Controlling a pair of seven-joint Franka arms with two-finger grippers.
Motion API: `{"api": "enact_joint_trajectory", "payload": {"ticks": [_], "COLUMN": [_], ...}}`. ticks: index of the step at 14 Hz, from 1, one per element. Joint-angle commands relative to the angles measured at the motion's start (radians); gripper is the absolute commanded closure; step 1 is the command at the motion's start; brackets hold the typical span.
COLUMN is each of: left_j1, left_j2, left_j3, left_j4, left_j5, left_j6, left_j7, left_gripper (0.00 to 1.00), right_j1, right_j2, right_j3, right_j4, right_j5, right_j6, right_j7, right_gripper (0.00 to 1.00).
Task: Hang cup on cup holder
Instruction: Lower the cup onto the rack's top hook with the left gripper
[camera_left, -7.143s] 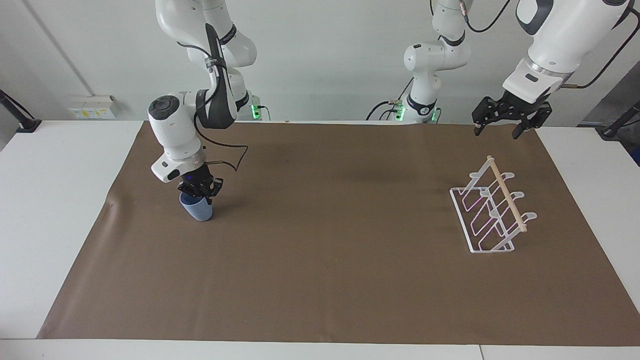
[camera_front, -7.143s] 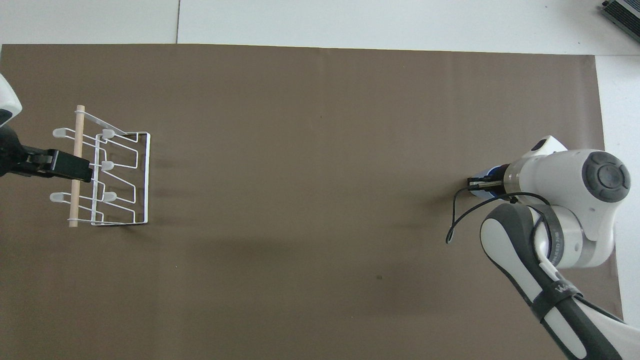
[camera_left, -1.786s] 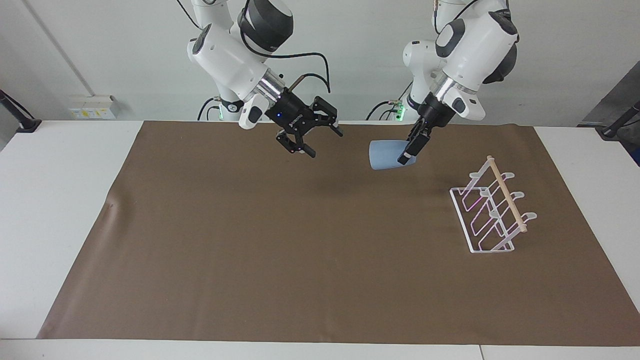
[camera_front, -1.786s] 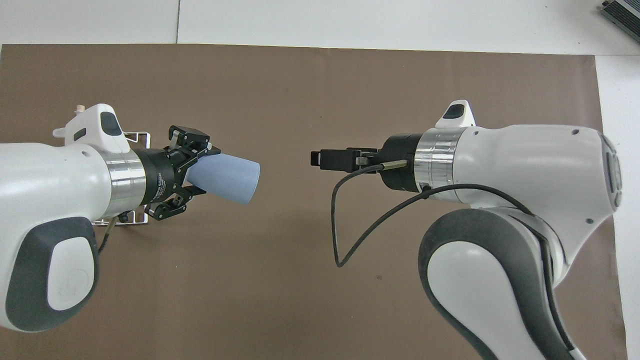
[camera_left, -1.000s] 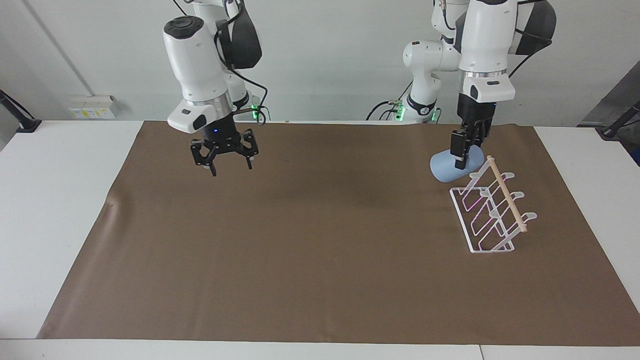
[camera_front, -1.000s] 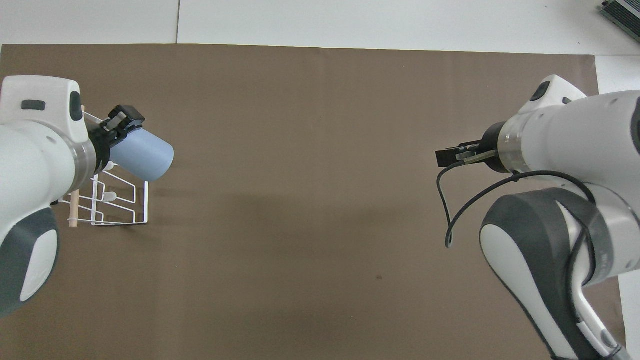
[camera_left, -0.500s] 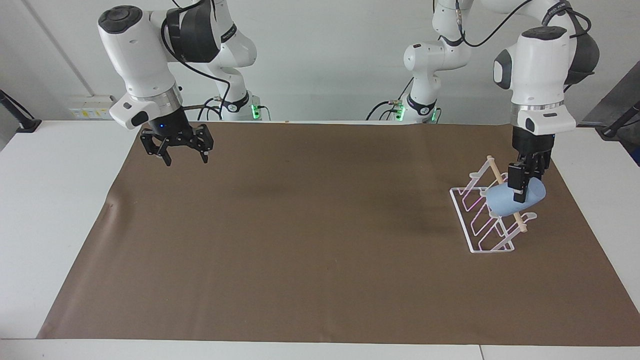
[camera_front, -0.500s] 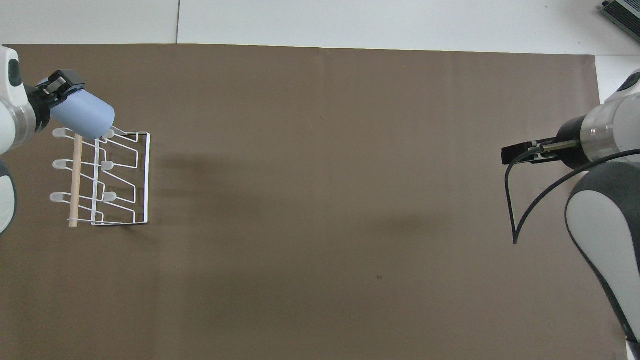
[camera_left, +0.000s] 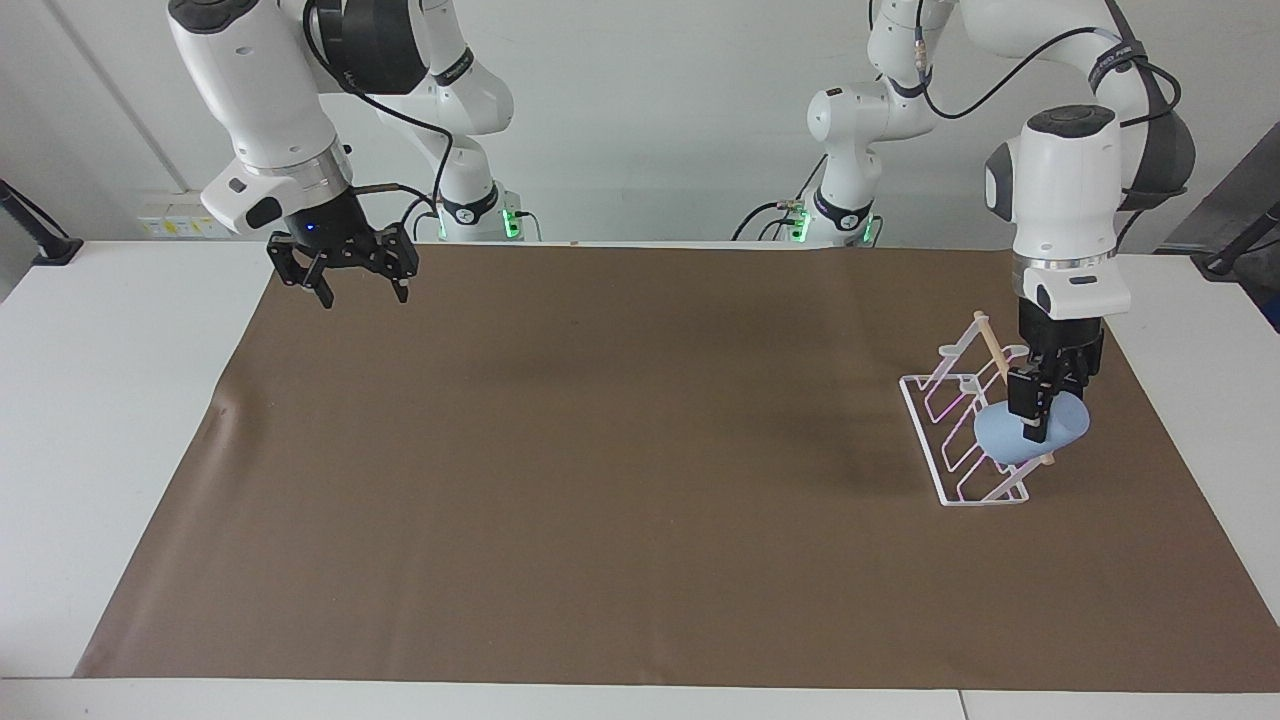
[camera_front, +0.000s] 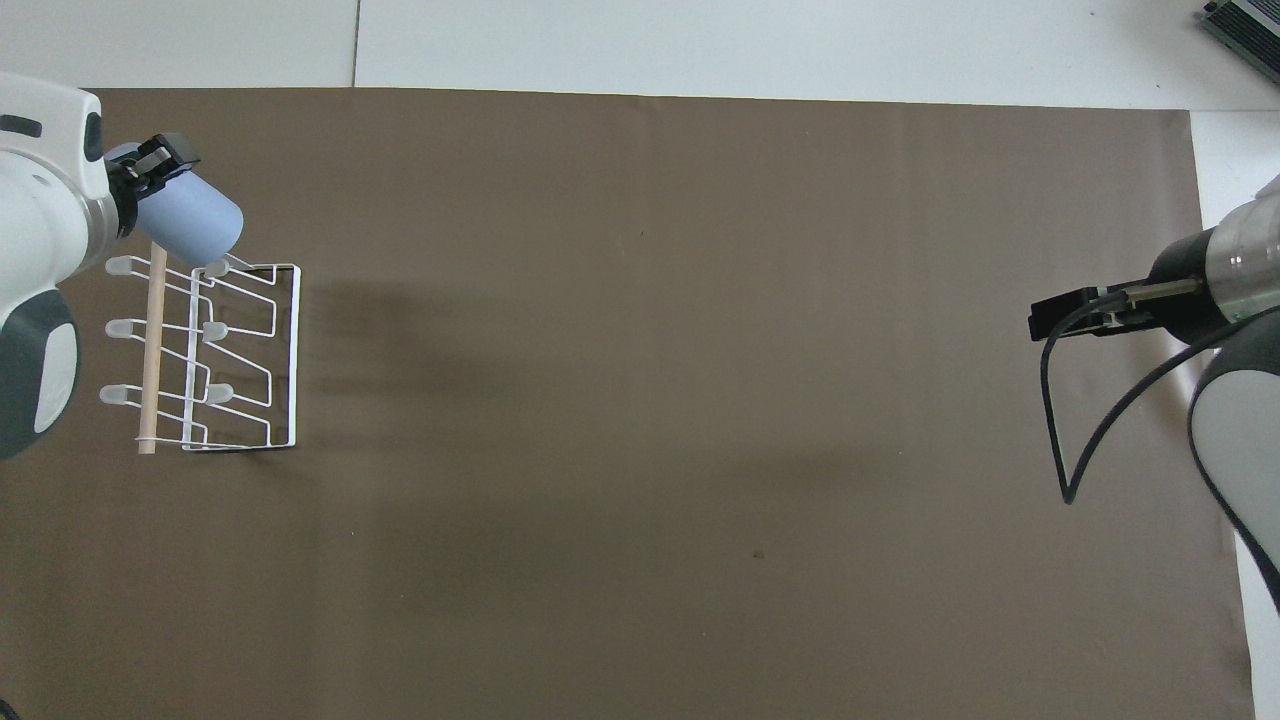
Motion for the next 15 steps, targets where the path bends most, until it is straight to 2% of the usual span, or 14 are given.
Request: {"api": "enact_joint_trajectory", "payload": {"ticks": [1, 3, 7, 15], "left_j1": [-0.005, 0.006, 0.006, 0.008], "left_j2": [-0.030, -0.041, -0.060, -0.061], "left_j3": [0.000, 0.000, -0.001, -0.001], "left_j4": [-0.041, -0.067, -0.113, -0.202], "left_j5": [0.057, 0.071, 0.071, 0.071], "left_j6": [-0.022, -0.011, -0.004, 0.079], "left_j7": [-0.016, -0.019, -0.022, -0.019], "left_gripper": [1.00, 1.00, 1.00, 1.00], "right_j1": [0.000, 0.004, 0.013, 0.014], "right_j2": [0.016, 0.013, 0.000, -0.011], "right_j3": [-0.012, -0.026, -0.075, -0.072], "right_j4": [0.060, 0.060, 0.060, 0.035], "right_j5": [-0.023, -0.023, -0.011, -0.006], "right_j6": [-0.071, -0.071, -0.070, -0.070], "right_j7": [0.002, 0.005, 0.007, 0.019], "right_gripper": [0.05, 0.02, 0.02, 0.00]}}
